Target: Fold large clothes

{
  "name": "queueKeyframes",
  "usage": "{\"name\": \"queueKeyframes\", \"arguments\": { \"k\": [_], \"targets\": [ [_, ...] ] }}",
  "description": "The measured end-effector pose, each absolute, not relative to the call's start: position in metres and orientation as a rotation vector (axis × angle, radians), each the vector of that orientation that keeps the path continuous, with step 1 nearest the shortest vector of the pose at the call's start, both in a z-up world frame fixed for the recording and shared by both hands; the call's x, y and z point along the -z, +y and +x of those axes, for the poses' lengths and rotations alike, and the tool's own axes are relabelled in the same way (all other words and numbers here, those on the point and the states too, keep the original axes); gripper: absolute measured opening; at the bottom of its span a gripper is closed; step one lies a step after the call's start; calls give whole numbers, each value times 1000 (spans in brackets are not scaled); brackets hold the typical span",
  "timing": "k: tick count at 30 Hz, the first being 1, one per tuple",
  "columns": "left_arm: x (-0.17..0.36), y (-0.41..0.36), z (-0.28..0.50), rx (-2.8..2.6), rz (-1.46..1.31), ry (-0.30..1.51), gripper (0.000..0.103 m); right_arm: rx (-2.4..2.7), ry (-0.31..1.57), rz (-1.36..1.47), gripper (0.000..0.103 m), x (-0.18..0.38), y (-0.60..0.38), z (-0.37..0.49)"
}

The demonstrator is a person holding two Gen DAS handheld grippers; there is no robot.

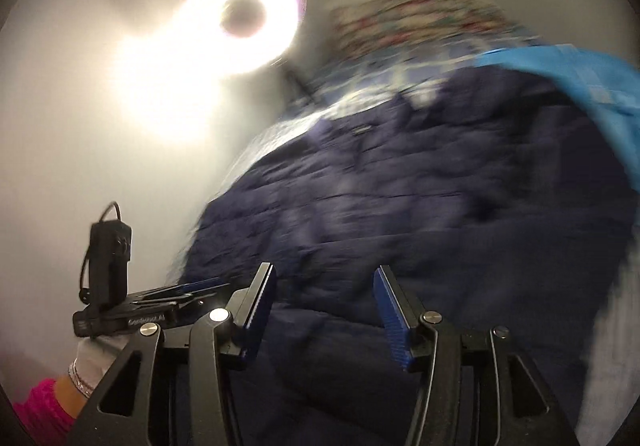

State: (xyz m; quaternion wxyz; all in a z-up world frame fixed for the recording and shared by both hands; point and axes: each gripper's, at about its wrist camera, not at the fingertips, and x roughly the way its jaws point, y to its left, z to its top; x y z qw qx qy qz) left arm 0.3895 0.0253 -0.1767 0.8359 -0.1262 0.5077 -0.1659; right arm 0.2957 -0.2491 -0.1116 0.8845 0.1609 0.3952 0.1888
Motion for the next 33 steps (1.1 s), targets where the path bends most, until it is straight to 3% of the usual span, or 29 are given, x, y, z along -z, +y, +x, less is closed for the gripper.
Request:
{"name": "queueKeyframes", "arguments": {
  "k": [10,12,13,15,21,28,33],
  "targets": [
    [205,-9,406,309,-188,1128,55,-134,812,362,55,123,-366,277],
    [208,-15,407,304,-163,1127,31,-121,822,353,55,127,-371,279],
    [210,-19,406,311,-145,1132,15,-118,826,354,55,129,-373,281],
    [210,-25,403,305,-109,1119,10,-115,827,353,55,130,-375,282],
    [174,-24,399,332,-96,1020,7,-106,839,328,55,137,-379,282],
    [124,40,414,204,-214,866,7,-75,892,316,55,159,-387,291],
    [136,95,429,59,-298,860,6,-102,919,233,55,169,-364,308]
  ]
}}
